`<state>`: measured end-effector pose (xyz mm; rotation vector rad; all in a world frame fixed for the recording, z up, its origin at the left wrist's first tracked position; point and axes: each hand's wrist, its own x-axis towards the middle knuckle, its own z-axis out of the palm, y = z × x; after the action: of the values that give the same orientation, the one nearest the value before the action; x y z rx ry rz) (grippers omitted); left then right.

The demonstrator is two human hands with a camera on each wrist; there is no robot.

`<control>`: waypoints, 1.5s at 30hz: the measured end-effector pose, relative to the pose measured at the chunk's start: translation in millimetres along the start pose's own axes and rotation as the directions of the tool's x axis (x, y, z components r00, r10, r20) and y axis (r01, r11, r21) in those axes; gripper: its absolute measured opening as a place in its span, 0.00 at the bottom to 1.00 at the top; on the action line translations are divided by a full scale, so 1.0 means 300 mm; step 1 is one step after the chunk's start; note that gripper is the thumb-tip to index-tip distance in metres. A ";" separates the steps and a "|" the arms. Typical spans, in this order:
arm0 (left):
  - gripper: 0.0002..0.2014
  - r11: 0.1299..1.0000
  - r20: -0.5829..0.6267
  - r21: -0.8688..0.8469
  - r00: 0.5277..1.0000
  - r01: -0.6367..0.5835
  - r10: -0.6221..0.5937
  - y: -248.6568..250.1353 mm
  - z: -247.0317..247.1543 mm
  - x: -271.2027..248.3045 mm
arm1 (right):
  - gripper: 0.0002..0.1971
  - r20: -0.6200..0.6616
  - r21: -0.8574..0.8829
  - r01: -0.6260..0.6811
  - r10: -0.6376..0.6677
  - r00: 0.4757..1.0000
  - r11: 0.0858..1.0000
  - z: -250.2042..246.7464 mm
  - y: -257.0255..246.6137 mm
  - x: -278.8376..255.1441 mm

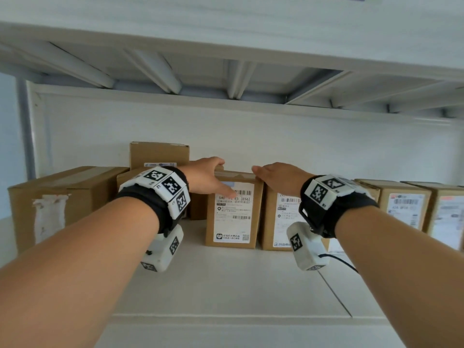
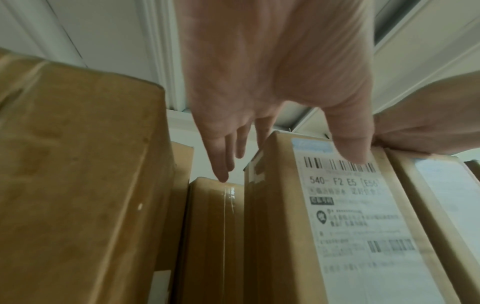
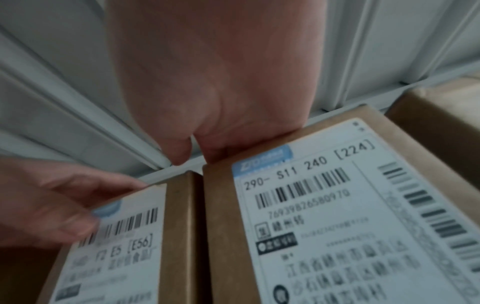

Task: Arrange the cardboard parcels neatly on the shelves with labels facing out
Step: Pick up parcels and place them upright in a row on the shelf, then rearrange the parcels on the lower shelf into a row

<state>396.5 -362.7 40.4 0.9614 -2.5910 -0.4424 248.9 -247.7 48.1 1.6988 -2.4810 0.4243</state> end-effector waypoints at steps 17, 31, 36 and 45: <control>0.39 0.998 0.015 0.059 1.000 -0.012 0.011 0.041 -0.103 -0.026 | 0.28 -0.052 -0.012 0.011 -0.011 0.999 1.000 -0.066 -0.033 0.057; 0.26 0.944 -0.078 0.287 0.987 0.160 -0.144 -0.031 -0.321 0.059 | 0.21 0.072 -0.170 0.109 -0.098 0.993 0.979 -0.206 -0.286 0.288; 0.28 0.926 -0.006 0.315 0.976 0.206 -0.216 -0.077 -0.374 0.114 | 0.23 0.122 -0.224 0.087 -0.061 0.991 0.971 -0.181 -0.380 0.409; 0.30 0.896 0.059 0.392 0.966 0.211 -0.253 -0.172 -0.431 0.185 | 0.28 0.309 -0.366 0.070 0.050 0.950 0.928 -0.099 -0.456 0.530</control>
<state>440.1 -459.0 146.7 1.4248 -2.7281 -0.0378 314.6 -427.8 138.1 1.7211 -2.5380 -0.3344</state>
